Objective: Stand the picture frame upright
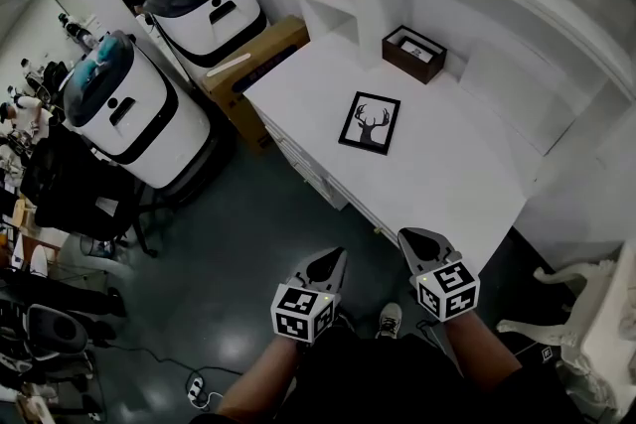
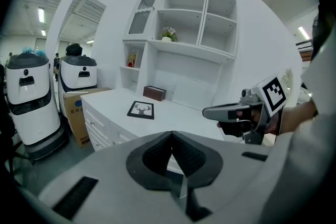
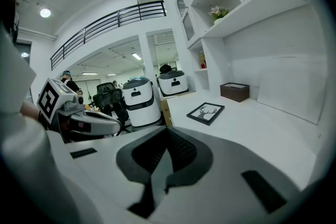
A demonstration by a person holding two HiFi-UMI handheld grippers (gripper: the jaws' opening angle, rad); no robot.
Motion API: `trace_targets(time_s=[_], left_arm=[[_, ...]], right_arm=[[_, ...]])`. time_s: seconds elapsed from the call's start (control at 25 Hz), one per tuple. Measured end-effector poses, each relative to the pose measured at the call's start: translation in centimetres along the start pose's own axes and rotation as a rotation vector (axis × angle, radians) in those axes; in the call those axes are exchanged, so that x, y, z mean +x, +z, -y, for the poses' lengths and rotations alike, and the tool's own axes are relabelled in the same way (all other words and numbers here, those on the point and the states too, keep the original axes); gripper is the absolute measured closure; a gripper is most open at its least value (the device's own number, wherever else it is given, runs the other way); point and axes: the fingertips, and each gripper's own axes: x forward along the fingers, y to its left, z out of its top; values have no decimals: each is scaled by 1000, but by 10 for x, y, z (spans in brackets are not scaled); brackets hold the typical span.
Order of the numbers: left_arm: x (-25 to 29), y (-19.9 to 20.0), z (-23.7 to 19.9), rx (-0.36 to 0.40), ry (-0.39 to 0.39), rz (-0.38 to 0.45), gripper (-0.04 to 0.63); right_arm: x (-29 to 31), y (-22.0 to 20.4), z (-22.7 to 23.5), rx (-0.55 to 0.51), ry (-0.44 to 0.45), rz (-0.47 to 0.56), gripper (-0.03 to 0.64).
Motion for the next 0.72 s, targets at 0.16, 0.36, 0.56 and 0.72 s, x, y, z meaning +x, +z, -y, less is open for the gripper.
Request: trace_targets(time_s=[0.16,0.36,0.56,0.72], left_arm=[[-1,2,-20,5,-16,-11,589],[-1,7,-45,3,-42,-13,589],[0,9,-72,9,-75,-17,589],[-1,11,-95,8,-104,-14,589]], right_arm=[[16,2,-7,10,-17,-5,614],[40,6,-18,19,-39,-15,614],[62,10,-29,27,-72,-24,614],[78,16,-39,24,-107,-28,614]])
